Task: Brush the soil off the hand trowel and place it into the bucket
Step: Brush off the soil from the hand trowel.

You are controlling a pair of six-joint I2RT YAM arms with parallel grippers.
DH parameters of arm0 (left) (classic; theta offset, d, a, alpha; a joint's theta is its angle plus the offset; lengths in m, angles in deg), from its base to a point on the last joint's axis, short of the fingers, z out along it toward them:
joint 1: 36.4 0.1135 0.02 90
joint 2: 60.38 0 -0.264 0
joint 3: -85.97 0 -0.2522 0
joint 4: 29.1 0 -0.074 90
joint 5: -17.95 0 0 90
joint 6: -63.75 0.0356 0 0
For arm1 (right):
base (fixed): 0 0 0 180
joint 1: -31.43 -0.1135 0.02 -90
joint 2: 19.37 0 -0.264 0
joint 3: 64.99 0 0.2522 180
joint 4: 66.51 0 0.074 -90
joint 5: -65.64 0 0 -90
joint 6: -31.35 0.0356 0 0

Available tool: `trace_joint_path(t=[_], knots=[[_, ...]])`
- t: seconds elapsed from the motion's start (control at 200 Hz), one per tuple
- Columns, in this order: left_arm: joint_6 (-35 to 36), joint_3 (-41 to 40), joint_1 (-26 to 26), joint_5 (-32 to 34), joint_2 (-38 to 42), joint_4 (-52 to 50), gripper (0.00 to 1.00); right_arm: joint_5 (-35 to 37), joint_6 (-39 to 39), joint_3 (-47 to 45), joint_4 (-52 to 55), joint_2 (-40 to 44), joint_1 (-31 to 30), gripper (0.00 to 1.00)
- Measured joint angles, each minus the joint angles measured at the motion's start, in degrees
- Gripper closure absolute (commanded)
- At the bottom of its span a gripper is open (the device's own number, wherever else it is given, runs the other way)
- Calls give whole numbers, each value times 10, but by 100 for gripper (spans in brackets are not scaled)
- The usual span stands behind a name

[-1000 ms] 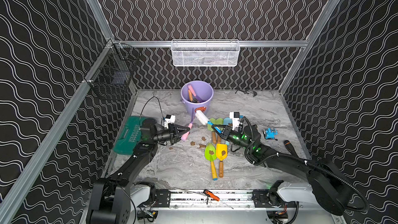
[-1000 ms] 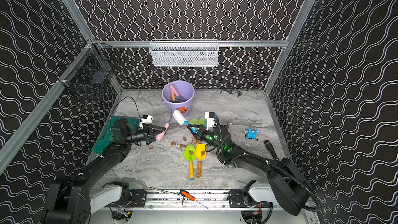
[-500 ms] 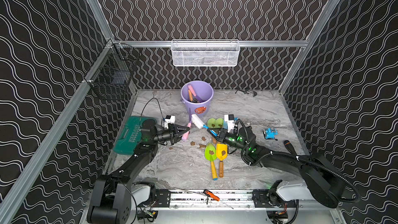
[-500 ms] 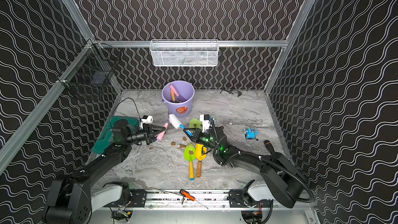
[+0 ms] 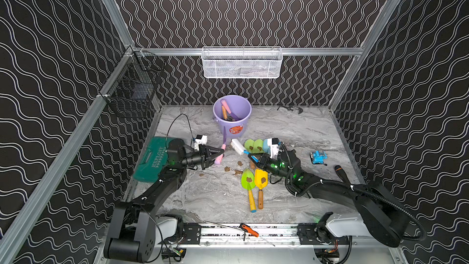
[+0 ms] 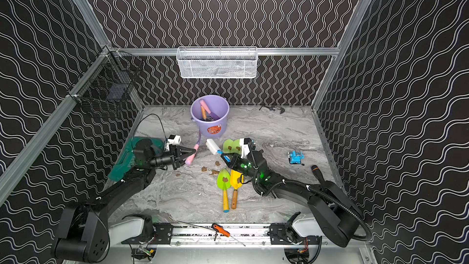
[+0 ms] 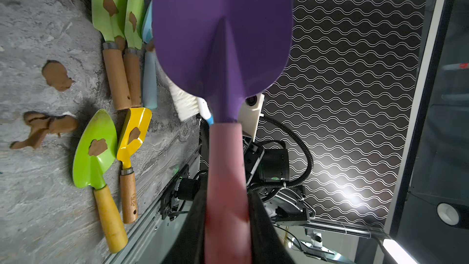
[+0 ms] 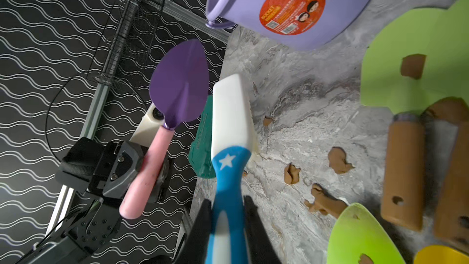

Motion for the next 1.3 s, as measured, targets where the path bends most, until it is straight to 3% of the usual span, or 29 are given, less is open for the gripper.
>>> trace_joint_path(t=[0.2, 0.425, 0.595, 0.911, 1.096, 1.301], knots=[[86, 34, -21, 14, 38, -115, 100, -12, 0, 26, 18, -30, 6, 100], [224, 66, -65, 75, 39, -280, 100, -35, 3, 60, 30, -32, 5, 100], [333, 85, -75, 142, 23, -404, 100, -40, 4, 66, 54, 12, -2, 100], [464, 124, -77, 238, 14, -561, 100, -37, -9, 49, 97, 105, -5, 100], [506, 130, -82, 277, 21, -609, 100, -44, -9, 10, 105, 138, 4, 100], [518, 154, -110, 304, 17, -643, 100, -78, -30, 33, 144, 145, 6, 100]])
